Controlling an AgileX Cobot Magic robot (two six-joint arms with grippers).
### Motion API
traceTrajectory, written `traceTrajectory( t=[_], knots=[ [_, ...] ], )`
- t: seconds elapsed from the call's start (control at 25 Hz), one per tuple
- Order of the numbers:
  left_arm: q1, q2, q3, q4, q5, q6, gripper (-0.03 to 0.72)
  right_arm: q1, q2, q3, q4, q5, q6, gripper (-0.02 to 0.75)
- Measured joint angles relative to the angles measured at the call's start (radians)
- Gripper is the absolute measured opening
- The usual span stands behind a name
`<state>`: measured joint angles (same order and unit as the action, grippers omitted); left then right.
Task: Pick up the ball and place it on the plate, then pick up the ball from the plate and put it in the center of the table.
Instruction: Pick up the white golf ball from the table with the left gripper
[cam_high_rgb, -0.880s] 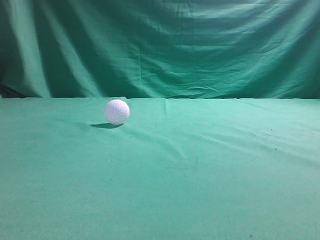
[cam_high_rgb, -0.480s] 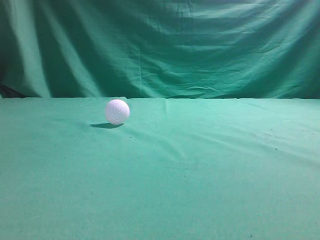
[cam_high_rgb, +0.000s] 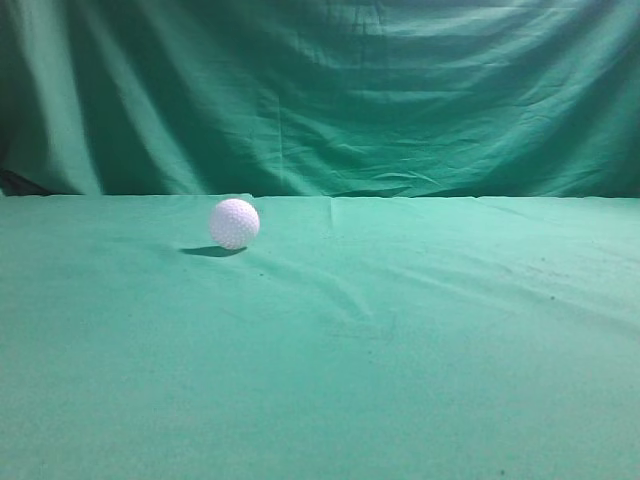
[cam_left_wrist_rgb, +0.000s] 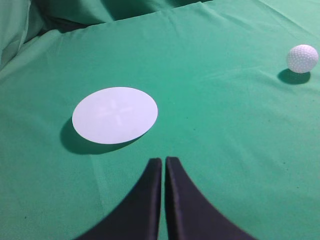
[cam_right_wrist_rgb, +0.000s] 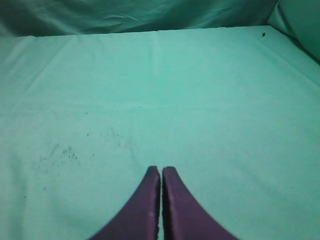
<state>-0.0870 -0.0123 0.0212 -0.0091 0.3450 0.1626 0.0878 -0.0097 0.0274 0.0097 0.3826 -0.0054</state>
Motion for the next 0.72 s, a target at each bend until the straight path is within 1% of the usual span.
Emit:
traceTrajectory(
  t=[0.16,0.28,0.44,0.6,0.72],
  knots=[
    [0.0,0.0,0.0,0.0,-0.003,0.0,0.0,0.0,0.0,0.0,0.0,0.0,0.0,0.0],
    [0.0,0.0,0.0,-0.079,-0.039,-0.006,0.0,0.0,0.0,0.0,0.0,0.0,0.0,0.0],
    [0.0,0.0,0.0,-0.128,-0.172,-0.015,0.0,0.0,0.0,0.0,0.0,0.0,0.0,0.0],
    [0.0,0.0,0.0,-0.234,-0.31,-0.09,0.0,0.0,0.0,0.0,0.0,0.0,0.0,0.0],
    [0.0,0.0,0.0,-0.248,-0.433,-0.121,0.0,0.0,0.0,0.0,-0.002,0.0,0.0,0.0]
  ],
)
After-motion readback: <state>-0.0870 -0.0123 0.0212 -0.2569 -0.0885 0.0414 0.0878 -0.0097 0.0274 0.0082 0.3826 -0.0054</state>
